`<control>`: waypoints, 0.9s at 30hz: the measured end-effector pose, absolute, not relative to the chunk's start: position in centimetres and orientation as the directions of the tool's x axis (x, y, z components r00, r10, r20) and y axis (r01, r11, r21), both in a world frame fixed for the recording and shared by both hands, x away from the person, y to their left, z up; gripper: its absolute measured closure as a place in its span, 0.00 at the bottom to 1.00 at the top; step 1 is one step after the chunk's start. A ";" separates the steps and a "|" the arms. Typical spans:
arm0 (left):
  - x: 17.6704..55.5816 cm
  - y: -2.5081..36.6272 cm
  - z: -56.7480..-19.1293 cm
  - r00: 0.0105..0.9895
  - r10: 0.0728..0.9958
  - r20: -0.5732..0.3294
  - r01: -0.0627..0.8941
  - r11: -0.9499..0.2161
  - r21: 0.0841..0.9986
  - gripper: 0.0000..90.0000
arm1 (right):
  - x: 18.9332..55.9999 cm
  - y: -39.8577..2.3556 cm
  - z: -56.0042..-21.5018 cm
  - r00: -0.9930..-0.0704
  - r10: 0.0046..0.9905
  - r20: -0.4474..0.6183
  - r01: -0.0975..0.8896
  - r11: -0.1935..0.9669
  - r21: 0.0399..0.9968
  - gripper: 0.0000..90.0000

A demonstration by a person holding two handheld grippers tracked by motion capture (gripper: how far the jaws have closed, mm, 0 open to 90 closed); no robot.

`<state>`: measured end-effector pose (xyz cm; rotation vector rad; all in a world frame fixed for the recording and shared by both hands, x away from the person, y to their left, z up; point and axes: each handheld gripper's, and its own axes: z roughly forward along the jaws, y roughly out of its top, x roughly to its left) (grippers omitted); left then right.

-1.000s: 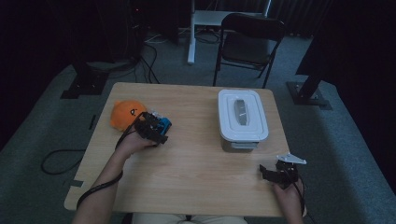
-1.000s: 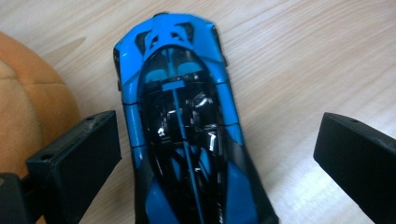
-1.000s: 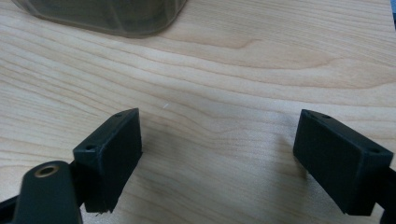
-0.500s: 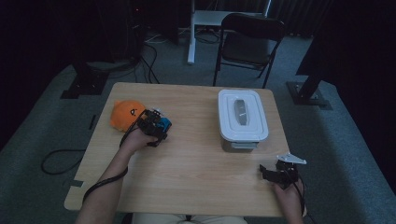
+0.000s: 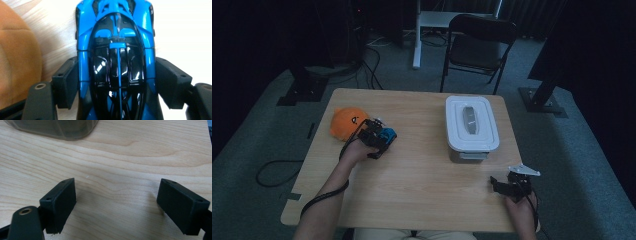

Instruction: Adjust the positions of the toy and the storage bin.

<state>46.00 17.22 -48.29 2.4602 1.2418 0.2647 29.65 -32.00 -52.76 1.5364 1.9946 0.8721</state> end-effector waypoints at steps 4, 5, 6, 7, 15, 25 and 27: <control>45.0 16.6 -48.2 0.641 0.767 0.024 0.697 -0.595 0.400 0.31 | 29.6 -32.0 -52.8 -0.259 0.966 0.013 0.665 0.169 0.728 0.17; 44.8 16.6 -48.0 0.640 0.768 0.022 0.694 -0.591 0.412 0.31 | 29.7 -32.0 -52.8 -0.259 0.966 0.013 0.665 0.168 0.728 0.17; 44.6 16.6 -47.7 0.642 0.766 0.016 0.690 -0.587 0.423 0.31 | 29.7 -32.0 -52.8 -0.258 0.966 0.012 0.664 0.168 0.728 0.17; 44.4 16.7 -47.4 0.642 0.766 0.010 0.688 -0.582 0.434 0.31 | 29.7 -32.0 -52.8 -0.258 0.966 0.012 0.664 0.168 0.728 0.17; 42.2 17.3 -45.6 0.657 0.751 0.068 0.646 -0.607 0.463 0.31 | 29.7 -32.0 -52.8 -0.256 0.966 0.013 0.665 0.167 0.728 0.17; 38.3 18.2 -45.3 0.697 0.711 0.098 0.595 -0.649 0.474 0.31 | 29.7 -32.0 -52.8 -0.255 0.967 0.012 0.665 0.166 0.728 0.17; 37.4 18.4 -45.4 0.704 0.703 0.105 0.585 -0.657 0.475 0.31 | 29.7 -32.0 -52.8 -0.254 0.967 0.012 0.665 0.166 0.728 0.17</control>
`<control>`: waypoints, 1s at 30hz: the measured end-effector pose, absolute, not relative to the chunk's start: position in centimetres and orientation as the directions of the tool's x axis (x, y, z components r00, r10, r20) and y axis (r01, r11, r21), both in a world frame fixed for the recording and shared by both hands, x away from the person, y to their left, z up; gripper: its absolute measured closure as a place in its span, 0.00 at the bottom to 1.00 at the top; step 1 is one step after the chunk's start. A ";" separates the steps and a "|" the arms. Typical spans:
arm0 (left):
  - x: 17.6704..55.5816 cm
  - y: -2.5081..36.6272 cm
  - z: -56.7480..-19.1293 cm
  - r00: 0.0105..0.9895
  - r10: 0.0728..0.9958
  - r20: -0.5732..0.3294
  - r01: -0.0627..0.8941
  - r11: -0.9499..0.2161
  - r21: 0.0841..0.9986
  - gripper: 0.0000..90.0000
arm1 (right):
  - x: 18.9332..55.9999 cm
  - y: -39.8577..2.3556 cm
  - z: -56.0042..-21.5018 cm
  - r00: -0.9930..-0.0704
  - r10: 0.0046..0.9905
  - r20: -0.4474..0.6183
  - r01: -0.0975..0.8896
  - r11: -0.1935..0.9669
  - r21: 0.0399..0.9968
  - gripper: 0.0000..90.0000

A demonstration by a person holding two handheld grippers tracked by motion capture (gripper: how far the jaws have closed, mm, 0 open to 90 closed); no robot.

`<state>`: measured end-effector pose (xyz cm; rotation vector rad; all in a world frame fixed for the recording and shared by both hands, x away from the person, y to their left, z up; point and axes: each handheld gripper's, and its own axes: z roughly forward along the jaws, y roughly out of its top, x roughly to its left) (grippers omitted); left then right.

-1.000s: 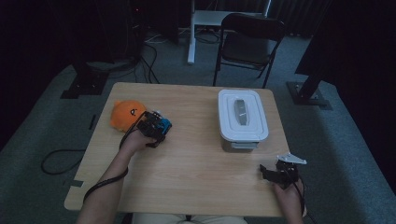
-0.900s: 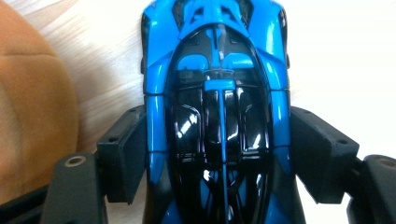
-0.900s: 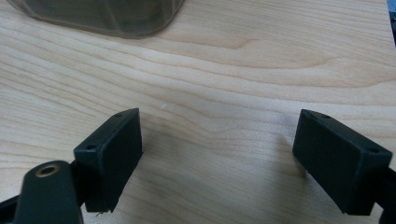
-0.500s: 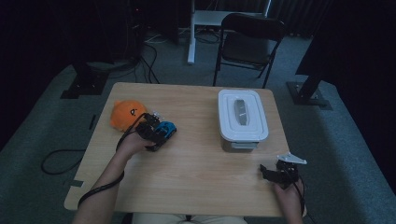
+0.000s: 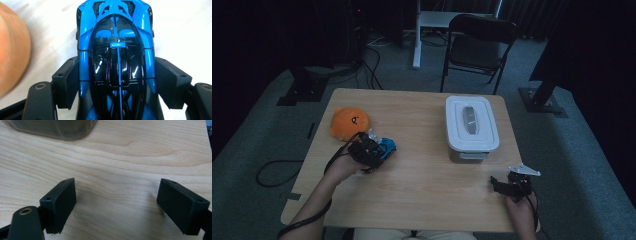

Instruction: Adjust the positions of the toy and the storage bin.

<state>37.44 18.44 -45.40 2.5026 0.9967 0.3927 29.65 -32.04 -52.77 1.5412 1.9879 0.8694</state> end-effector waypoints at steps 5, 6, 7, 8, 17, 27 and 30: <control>35.7 19.7 -45.6 0.721 0.688 0.083 0.580 -0.664 0.472 0.31 | 29.7 -32.0 -52.8 -0.252 0.968 0.012 0.665 0.165 0.728 0.17; 35.3 19.9 -45.8 0.726 0.681 0.094 0.570 -0.673 0.471 0.31 | 29.7 -32.0 -52.8 -0.252 0.968 0.012 0.665 0.164 0.728 0.17; 34.8 20.0 -45.9 0.724 0.681 0.106 0.569 -0.677 0.467 0.31 | 29.7 -32.0 -52.8 -0.250 0.968 0.011 0.666 0.164 0.728 0.17; 34.4 20.2 -46.1 0.732 0.671 0.117 0.562 -0.692 0.454 0.31 | 29.7 -32.0 -52.8 -0.250 0.968 0.011 0.666 0.163 0.728 0.17; 31.3 22.3 -47.6 0.776 0.616 0.134 0.496 -0.728 0.473 0.31 | 29.7 -32.1 -52.8 -0.245 0.969 0.011 0.666 0.160 0.728 0.17; 29.8 23.5 -48.8 0.821 0.568 0.052 0.474 -0.730 0.491 0.31 | 29.7 -32.1 -52.8 -0.242 0.970 0.011 0.667 0.159 0.728 0.17; 29.4 23.5 -48.9 0.841 0.539 0.056 0.447 -0.748 0.491 0.31 | 29.7 -32.1 -52.8 -0.242 0.970 0.011 0.667 0.159 0.728 0.17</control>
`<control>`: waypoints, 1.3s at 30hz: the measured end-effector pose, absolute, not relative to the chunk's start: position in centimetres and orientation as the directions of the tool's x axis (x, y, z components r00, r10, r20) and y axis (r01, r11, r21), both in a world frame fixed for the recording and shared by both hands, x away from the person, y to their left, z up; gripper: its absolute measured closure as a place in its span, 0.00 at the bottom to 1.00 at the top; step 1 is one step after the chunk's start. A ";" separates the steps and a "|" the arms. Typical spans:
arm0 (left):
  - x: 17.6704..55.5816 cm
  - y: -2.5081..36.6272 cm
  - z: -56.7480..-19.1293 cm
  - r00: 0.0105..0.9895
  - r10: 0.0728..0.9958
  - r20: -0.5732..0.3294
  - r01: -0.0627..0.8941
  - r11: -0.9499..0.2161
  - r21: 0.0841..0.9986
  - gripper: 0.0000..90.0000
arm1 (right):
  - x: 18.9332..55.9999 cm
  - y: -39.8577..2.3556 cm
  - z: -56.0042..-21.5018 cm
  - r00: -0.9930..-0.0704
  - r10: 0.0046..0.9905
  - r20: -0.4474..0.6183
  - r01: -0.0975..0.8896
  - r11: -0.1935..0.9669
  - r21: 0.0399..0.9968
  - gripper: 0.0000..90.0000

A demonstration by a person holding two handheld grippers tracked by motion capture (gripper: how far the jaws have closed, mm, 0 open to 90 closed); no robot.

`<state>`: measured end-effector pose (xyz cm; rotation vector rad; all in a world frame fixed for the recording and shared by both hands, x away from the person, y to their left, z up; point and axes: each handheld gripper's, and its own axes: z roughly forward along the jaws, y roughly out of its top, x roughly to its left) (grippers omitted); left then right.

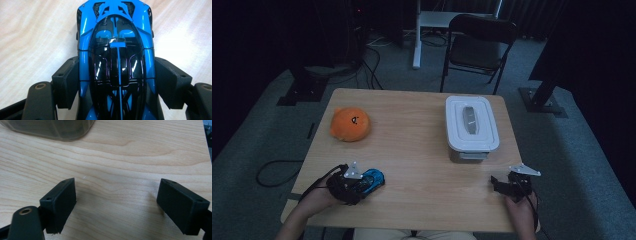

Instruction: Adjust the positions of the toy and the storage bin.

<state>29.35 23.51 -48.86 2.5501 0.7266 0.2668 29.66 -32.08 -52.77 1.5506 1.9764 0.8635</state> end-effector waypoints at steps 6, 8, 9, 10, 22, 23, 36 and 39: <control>28.4 23.2 -49.2 0.874 0.485 0.031 0.408 -0.767 0.496 0.31 | 29.7 -32.1 -52.8 -0.242 0.970 0.011 0.667 0.159 0.728 0.17; 28.3 23.1 -49.3 0.875 0.482 0.044 0.402 -0.774 0.489 0.31 | 29.7 -32.1 -52.8 -0.242 0.970 0.011 0.667 0.158 0.728 0.17; 28.5 23.1 -49.3 0.869 0.493 0.039 0.413 -0.768 0.490 0.31 | 29.7 -32.1 -52.8 -0.242 0.970 0.010 0.667 0.159 0.728 0.17; 28.6 23.2 -49.3 0.870 0.492 0.028 0.417 -0.766 0.489 0.31 | 29.7 -32.1 -52.8 -0.242 0.970 0.010 0.667 0.159 0.728 0.17; 29.0 23.4 -49.5 0.884 0.467 0.005 0.401 -0.765 0.504 0.30 | 29.7 -32.1 -52.8 -0.242 0.970 0.011 0.667 0.158 0.728 0.17; 28.9 23.3 -49.5 0.881 0.472 0.010 0.402 -0.761 0.510 0.30 | 29.7 -32.1 -52.8 -0.242 0.970 0.010 0.667 0.159 0.728 0.17; 31.0 26.1 -47.0 0.769 0.639 0.001 0.508 -0.613 0.605 0.00 | 29.7 -32.1 -52.8 -0.242 0.970 0.010 0.667 0.159 0.728 0.17; 31.8 27.2 -47.1 0.723 0.690 0.039 0.516 -0.576 0.634 0.00 | 29.7 -32.1 -52.8 -0.242 0.970 0.010 0.667 0.158 0.728 0.17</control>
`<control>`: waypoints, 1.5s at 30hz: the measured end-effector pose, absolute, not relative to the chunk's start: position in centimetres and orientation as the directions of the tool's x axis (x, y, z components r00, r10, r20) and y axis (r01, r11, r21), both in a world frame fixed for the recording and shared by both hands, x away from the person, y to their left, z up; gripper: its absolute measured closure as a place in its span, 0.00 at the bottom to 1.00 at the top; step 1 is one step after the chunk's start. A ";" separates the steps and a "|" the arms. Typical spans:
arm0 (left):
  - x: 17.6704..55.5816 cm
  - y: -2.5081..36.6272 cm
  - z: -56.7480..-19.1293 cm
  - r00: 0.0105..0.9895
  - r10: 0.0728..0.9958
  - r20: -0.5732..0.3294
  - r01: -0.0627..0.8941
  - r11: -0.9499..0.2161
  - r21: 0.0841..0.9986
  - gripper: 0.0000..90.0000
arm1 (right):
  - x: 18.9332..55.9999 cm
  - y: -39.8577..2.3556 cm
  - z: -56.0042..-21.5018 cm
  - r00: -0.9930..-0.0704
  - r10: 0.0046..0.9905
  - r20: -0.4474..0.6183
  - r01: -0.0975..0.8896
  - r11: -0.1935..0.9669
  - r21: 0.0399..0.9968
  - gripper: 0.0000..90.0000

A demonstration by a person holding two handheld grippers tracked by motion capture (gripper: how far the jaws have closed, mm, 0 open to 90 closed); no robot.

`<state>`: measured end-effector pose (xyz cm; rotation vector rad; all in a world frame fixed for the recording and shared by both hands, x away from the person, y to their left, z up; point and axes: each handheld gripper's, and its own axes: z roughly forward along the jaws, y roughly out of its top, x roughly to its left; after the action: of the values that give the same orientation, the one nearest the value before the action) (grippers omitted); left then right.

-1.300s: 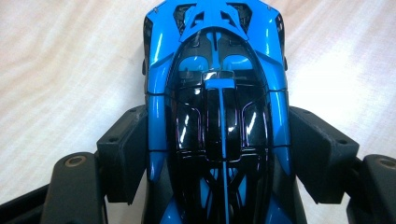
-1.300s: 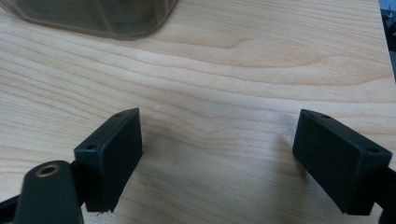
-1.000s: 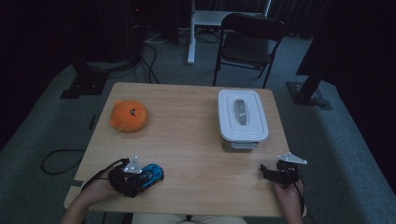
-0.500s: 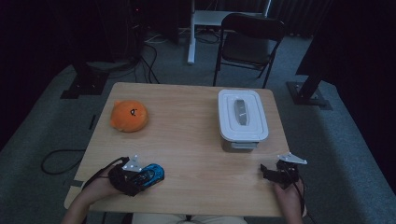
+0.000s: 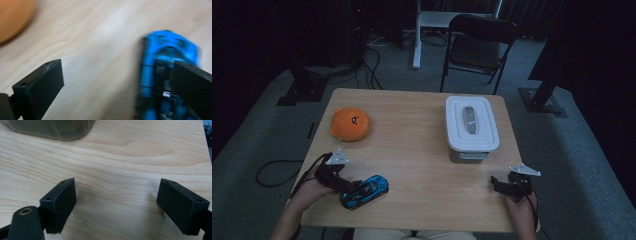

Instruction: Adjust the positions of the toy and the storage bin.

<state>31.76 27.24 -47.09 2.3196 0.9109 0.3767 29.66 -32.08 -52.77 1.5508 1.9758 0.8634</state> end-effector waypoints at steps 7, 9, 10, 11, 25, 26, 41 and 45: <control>33.4 28.9 -47.5 0.644 0.763 0.050 0.573 -0.525 0.629 0.06 | 29.7 -32.1 -52.8 -0.242 0.970 0.011 0.667 0.158 0.728 0.17; 33.7 29.1 -47.5 0.640 0.767 0.053 0.575 -0.523 0.629 0.06 | 29.7 -32.1 -52.8 -0.242 0.970 0.011 0.667 0.158 0.728 0.17; 34.3 29.5 -47.4 0.621 0.782 0.055 0.584 -0.508 0.632 0.06 | 29.7 -32.1 -52.8 -0.242 0.970 0.010 0.667 0.159 0.728 0.17; 34.3 29.5 -47.4 0.621 0.782 0.055 0.584 -0.508 0.632 0.06 | 29.7 -32.1 -52.8 -0.242 0.970 0.010 0.667 0.159 0.728 0.17; 38.3 33.0 -45.4 0.505 0.845 0.175 0.564 -0.477 0.674 0.25 | 29.7 -32.1 -52.8 -0.240 0.971 0.010 0.667 0.157 0.728 0.17; 39.1 33.3 -45.6 0.494 0.851 0.180 0.579 -0.476 0.663 0.26 | 29.7 -32.1 -52.8 -0.240 0.971 0.010 0.667 0.157 0.728 0.17; 43.2 35.0 -47.6 0.429 0.888 0.164 0.657 -0.431 0.619 0.50 | 29.7 -32.1 -52.8 -0.237 0.971 0.009 0.667 0.156 0.728 0.17; 43.6 35.3 -48.0 0.436 0.892 0.122 0.659 -0.408 0.632 0.50 | 29.7 -32.1 -52.8 -0.236 0.972 0.009 0.667 0.155 0.728 0.17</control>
<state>43.63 35.31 -47.97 2.1925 1.3026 0.6179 29.66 -32.10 -52.77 1.5549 1.9701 0.8604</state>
